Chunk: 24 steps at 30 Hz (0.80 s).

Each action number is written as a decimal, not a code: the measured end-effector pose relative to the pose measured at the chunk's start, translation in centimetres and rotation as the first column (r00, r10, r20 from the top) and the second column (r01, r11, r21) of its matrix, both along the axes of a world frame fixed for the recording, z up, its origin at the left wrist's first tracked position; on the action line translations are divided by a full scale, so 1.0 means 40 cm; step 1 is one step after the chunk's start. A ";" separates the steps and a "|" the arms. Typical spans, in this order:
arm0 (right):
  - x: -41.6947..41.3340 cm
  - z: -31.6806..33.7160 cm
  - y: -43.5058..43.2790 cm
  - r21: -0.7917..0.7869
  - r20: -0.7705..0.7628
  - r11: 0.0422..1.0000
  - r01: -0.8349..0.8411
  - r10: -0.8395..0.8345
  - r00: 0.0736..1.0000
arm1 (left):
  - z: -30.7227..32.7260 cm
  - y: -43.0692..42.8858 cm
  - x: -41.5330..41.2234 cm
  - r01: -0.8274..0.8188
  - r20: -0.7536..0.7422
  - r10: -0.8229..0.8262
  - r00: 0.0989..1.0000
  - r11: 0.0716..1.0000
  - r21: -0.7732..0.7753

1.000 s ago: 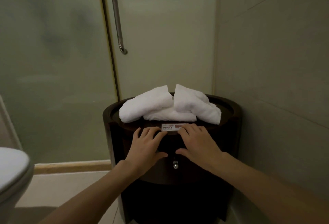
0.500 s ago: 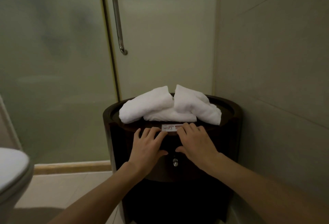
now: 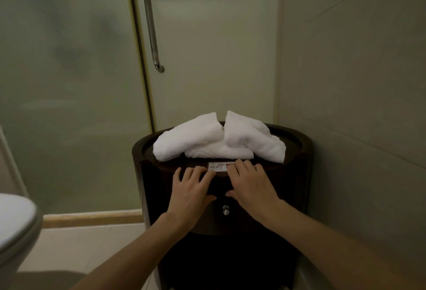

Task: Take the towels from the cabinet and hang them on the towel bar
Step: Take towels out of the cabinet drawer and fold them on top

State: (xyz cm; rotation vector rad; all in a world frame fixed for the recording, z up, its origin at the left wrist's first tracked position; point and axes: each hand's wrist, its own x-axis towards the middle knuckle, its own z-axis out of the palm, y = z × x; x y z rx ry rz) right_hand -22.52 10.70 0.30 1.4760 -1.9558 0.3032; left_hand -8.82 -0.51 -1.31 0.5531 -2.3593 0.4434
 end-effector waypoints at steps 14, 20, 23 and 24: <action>-0.080 0.149 -0.004 -0.042 0.084 0.996 -0.078 0.081 0.993 | 0.206 -0.097 0.007 -0.025 0.049 0.021 0.999 0.995 0.099; -0.137 0.170 -0.032 0.008 0.129 0.994 0.109 -0.109 0.986 | 0.229 -0.160 -0.024 -0.184 0.187 0.151 0.971 0.968 0.171; -0.157 0.169 -0.059 0.134 0.210 0.985 0.106 -0.132 0.969 | 0.225 -0.189 -0.049 -0.185 0.226 0.148 0.963 0.971 0.152; -0.161 0.170 -0.070 0.152 0.231 0.983 0.100 -0.133 0.964 | 0.225 -0.197 -0.059 -0.181 0.229 0.147 0.962 0.974 0.137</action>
